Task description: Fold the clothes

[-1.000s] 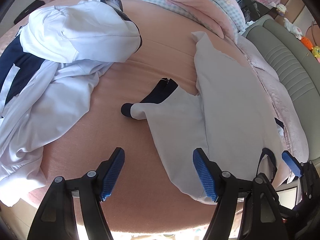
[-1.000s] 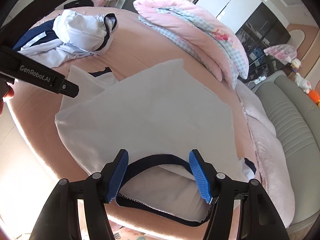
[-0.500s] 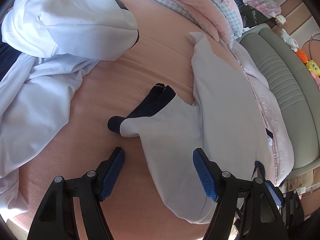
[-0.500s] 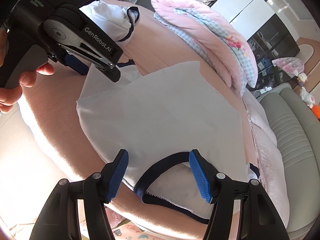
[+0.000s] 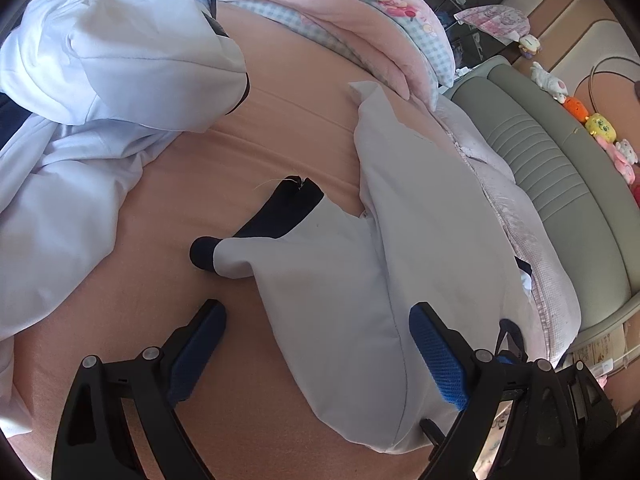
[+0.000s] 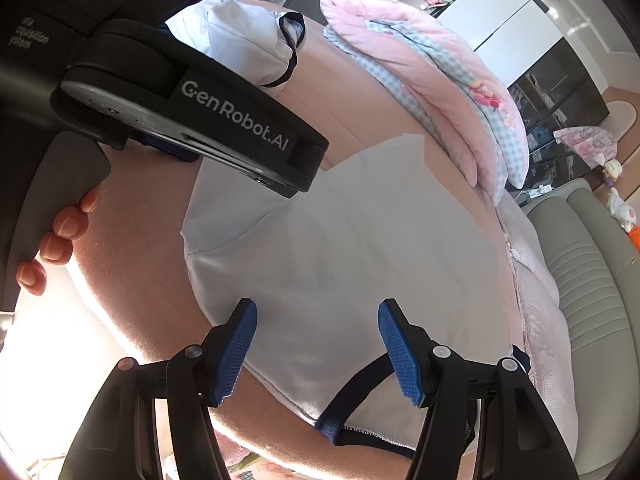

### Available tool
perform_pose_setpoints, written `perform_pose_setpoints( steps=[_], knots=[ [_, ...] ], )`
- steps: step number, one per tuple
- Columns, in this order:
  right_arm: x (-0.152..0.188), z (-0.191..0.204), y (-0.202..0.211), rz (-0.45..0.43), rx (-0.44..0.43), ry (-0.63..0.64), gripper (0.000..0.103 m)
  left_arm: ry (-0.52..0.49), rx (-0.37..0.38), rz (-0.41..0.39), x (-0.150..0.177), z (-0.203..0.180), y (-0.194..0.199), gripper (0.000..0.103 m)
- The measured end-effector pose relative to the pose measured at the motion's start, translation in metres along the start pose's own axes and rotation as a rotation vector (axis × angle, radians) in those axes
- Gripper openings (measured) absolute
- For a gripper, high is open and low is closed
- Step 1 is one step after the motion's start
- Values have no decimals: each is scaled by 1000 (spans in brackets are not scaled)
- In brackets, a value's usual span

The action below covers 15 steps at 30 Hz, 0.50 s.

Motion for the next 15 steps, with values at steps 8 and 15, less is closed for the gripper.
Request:
perform_pose_setpoints(
  steps=[8,15],
  knots=[
    [-14,6,-10,-2,8,-1,63,61,31,40,-8,4,0,87],
    [-23,10,-21,31,30,-29,63,49,-72,59,-10,6,2,45]
  ],
)
Point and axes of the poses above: each gripper's, at about its wrist camera, not at the fingertips, and y roughly against the way its jaws point, z to its left, x to its underside, the point moved 4 cm from there along -y, roughly the way its jaws point, and after that the axes turned 7 degrees about x, right-handed, at the moved point
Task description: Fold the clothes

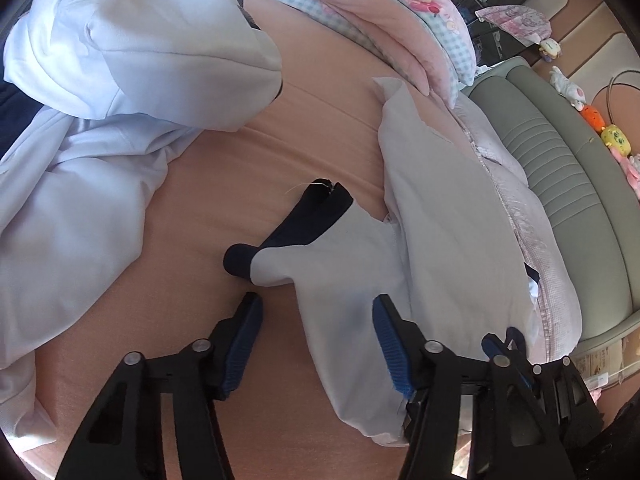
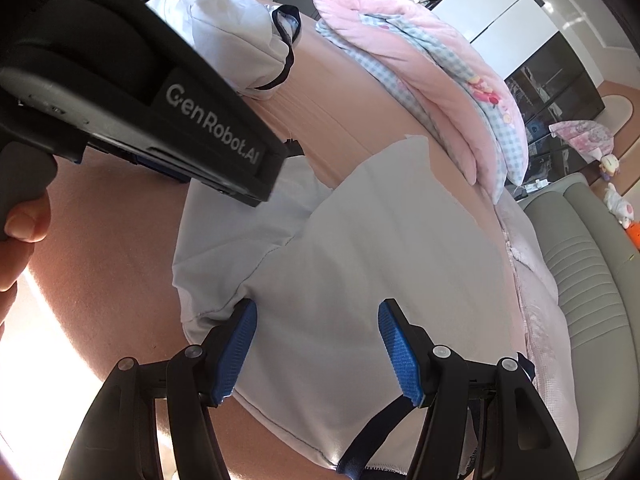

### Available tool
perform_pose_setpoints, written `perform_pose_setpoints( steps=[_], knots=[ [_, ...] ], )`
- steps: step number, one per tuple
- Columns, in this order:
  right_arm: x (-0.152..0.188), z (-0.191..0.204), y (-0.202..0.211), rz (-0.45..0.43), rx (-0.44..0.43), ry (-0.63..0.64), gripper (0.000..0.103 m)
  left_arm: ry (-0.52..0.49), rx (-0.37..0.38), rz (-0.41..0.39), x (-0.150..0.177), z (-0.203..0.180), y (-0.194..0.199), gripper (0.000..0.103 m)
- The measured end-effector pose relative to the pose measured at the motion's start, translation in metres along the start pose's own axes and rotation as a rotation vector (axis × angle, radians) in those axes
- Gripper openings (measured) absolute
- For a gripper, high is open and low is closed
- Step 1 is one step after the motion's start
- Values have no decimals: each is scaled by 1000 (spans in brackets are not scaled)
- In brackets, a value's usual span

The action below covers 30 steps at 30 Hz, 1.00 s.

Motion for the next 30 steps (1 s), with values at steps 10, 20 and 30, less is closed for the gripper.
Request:
perform_pose_setpoints(
  steps=[10,20,30],
  knots=[
    [-1,5,15,6,-31,-10,63,54,-1,-30,1,13,3,12],
    [12,15,33,-20,-25,52,63,158,116,-41,1,30,5,5],
    [16,41,30,-77,81,165,63,185,161,-41,3,31,4,5]
  ],
)
Point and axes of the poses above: each gripper's, at about its wrist camera, not at the fingertips, and y roughly against the way its jaws point, z to its left, x to its underside, the point moved 4 cm from there along -y, roughly the way its jaws point, and after that the axes turned 7 degrees about x, right-handed, at the moved point
